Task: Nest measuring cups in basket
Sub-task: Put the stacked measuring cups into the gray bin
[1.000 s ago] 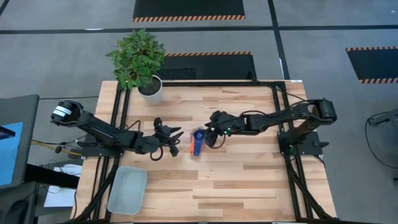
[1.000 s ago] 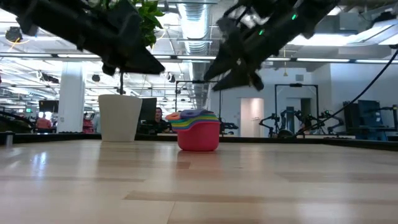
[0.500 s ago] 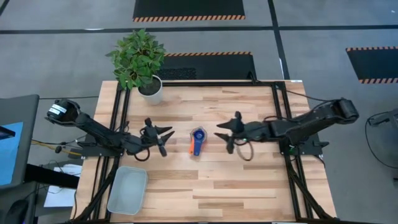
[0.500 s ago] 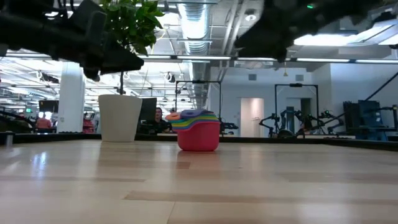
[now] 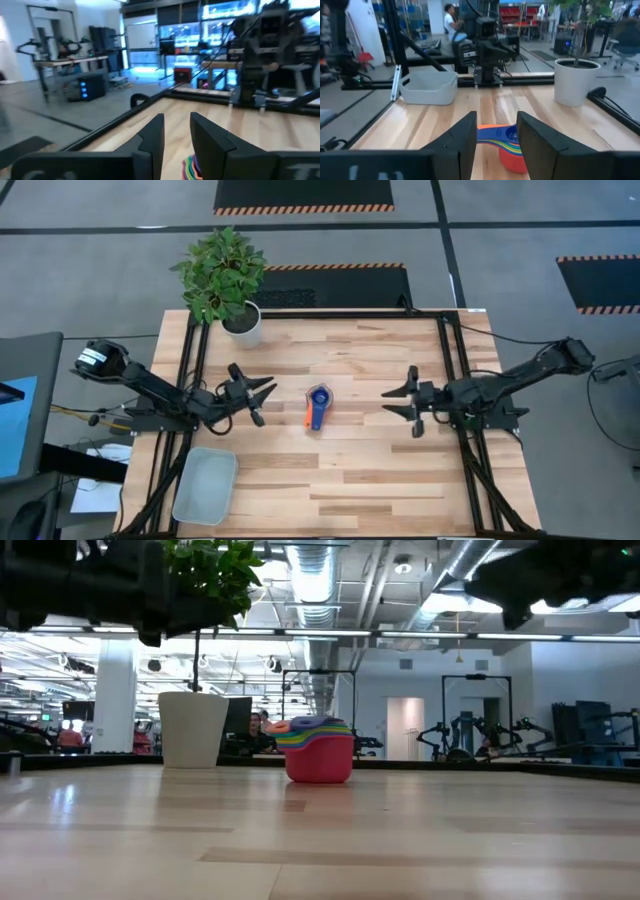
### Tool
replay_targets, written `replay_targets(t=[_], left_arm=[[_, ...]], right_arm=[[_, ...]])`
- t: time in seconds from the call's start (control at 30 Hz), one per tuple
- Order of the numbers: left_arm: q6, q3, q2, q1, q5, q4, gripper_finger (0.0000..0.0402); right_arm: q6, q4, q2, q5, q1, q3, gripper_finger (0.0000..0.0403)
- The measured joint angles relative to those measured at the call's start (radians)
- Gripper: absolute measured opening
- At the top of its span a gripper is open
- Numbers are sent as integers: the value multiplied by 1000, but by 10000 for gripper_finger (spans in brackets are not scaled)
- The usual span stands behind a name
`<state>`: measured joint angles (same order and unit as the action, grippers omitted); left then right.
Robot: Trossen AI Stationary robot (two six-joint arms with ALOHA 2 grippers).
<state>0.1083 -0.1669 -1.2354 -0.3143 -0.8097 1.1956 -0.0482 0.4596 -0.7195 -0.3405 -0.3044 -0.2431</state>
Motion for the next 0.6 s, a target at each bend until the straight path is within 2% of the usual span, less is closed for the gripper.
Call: replay_targets(t=[0.2,0.33,0.6], left_arm=[[-41,129,0,81,163,218,57],[-36,157,0,114,181,300,41],[-34,158,0,135,221,305,19]], right_arm=[[8,-22,203,7,-13,98,156],[22,-70,306,49,-12,123,156],[42,-165,474,83,-13,166,156]])
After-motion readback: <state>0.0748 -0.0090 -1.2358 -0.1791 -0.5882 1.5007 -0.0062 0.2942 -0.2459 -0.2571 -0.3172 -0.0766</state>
